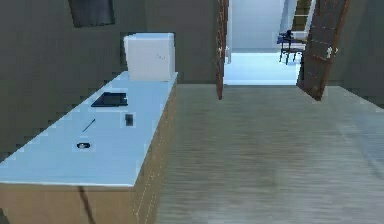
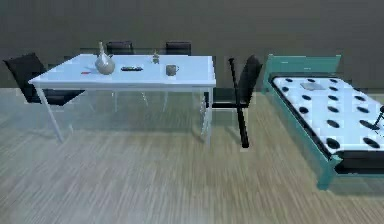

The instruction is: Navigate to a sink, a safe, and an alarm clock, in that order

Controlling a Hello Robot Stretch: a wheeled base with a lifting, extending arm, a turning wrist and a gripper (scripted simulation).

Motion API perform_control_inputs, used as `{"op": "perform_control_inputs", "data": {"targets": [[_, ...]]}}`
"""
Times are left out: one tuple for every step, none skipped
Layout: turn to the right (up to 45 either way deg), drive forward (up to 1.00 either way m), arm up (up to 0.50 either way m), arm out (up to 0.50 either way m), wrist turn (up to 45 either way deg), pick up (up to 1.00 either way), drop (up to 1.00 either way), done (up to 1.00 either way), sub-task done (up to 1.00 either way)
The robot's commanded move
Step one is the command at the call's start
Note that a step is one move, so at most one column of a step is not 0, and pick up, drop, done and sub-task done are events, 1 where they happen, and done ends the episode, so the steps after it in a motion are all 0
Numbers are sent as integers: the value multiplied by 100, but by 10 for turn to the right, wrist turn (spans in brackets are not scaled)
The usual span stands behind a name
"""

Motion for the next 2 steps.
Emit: {"op": "perform_control_inputs", "data": {"targets": [[360, 0, 0, 0, 0, 0, 0, 0, 0], [0, 60, 0, 0, 0, 0, 0, 0, 0]]}}
